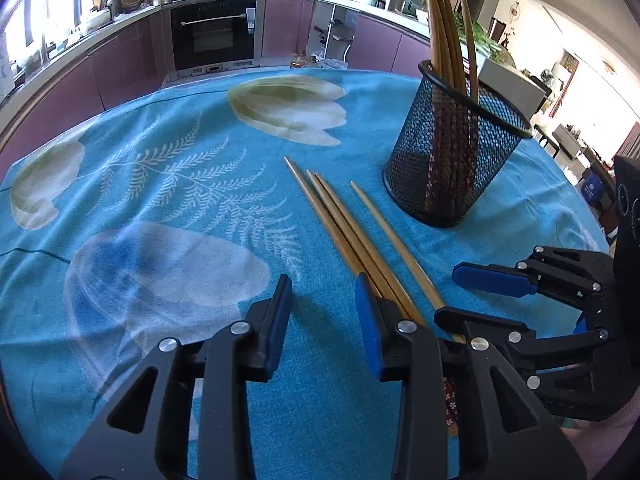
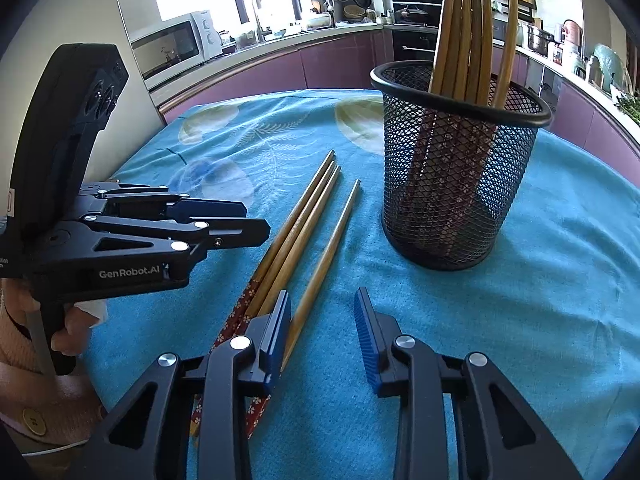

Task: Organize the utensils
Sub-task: 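Close the left gripper on a loose chopstick while the right gripper grasps another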

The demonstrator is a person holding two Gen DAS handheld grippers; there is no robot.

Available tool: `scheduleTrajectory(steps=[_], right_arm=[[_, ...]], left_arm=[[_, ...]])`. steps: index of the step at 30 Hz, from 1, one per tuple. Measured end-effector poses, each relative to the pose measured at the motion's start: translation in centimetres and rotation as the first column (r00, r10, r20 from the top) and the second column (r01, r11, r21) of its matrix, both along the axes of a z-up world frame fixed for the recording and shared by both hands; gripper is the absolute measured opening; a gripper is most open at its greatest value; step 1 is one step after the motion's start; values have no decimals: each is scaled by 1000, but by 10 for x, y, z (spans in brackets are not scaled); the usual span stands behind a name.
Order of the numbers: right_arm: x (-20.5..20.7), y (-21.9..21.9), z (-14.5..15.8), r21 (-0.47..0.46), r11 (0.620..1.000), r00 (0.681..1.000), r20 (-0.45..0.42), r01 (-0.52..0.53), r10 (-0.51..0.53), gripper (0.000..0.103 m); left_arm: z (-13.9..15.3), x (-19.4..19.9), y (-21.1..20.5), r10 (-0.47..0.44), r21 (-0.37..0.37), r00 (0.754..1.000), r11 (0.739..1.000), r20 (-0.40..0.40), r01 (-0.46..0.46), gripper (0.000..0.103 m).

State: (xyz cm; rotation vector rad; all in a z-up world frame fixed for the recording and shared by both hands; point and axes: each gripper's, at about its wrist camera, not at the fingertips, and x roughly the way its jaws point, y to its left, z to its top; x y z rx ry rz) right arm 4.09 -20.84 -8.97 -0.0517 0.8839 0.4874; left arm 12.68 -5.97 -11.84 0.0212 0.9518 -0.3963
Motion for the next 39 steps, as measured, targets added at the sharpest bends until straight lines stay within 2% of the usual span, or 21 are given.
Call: scheduleTrajectory(steps=[5, 29, 39], right_arm=[[0, -1, 0, 4, 1000, 1000, -1, 0, 0, 30], [6, -1, 1, 0, 1000, 1000, -3, -1, 1, 30], [9, -1, 1, -8, 1000, 1000, -1, 2, -2, 30]], left_arm=[[2, 1, -3, -15, -14, 1000, 1000, 3, 15, 39], [-2, 11, -15, -46, 32, 999, 998, -13, 47, 40], [-2, 14, -11, -50, 45, 998, 998, -25, 51, 28]])
